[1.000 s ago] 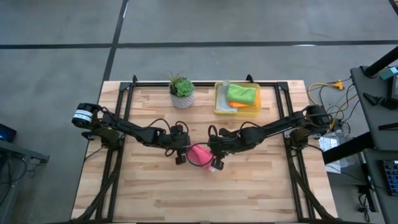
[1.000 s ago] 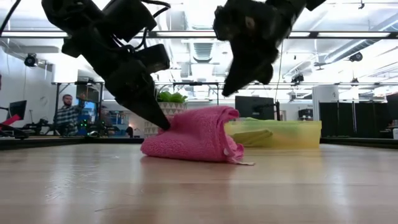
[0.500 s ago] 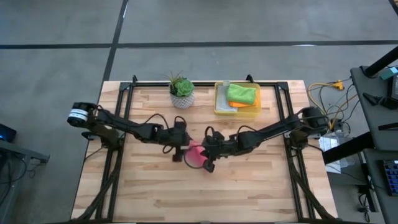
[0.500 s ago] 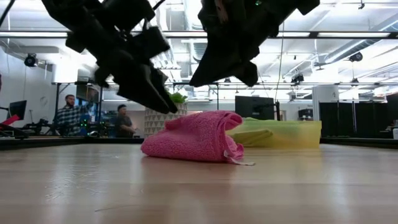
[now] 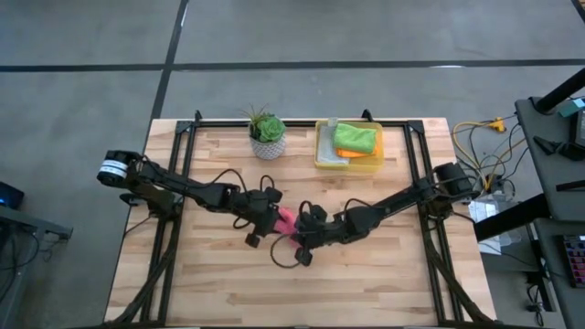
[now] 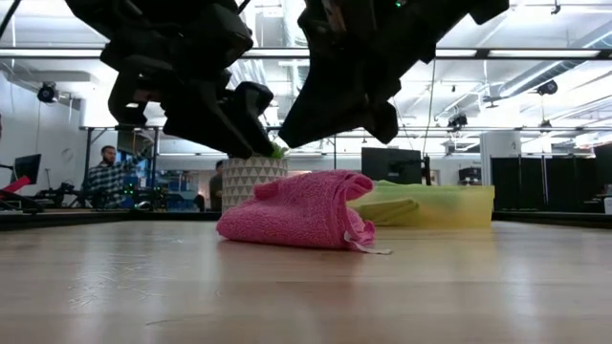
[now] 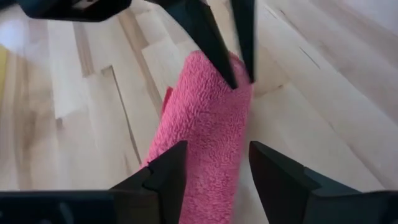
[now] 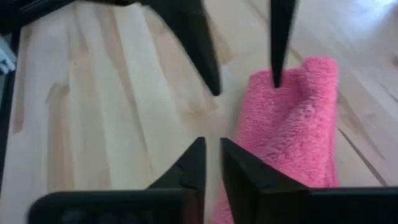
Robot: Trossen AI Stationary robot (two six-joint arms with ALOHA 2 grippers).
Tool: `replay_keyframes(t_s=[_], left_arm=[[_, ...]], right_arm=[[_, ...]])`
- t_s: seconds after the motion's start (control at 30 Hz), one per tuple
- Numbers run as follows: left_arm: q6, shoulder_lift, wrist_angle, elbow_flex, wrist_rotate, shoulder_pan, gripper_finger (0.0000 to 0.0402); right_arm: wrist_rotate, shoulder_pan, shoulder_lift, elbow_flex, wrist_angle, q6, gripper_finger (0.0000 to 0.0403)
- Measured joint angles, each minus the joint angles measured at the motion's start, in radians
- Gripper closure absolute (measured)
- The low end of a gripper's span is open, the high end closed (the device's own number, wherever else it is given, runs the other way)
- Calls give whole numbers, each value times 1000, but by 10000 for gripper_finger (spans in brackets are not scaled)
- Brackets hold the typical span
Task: Fold microfiber towels
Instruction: Fold the pink microfiber cloth
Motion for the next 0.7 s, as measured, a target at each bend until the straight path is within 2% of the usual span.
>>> replay_keyframes(t_s=[0.17, 0.4, 0.57, 0.7], left_arm=[[70, 8, 23, 0, 0, 0, 247], [74, 71, 23, 1, -4, 13, 247], [65, 123, 23, -2, -83, 23, 247], [64, 146, 2, -4, -105, 38, 247]], right_arm=[[14, 17, 17, -6, -5, -10, 308], [31, 15, 68, -9, -10, -28, 234], [51, 3, 97, -10, -19, -40, 209], [58, -19, 101, -13, -35, -67, 204]])
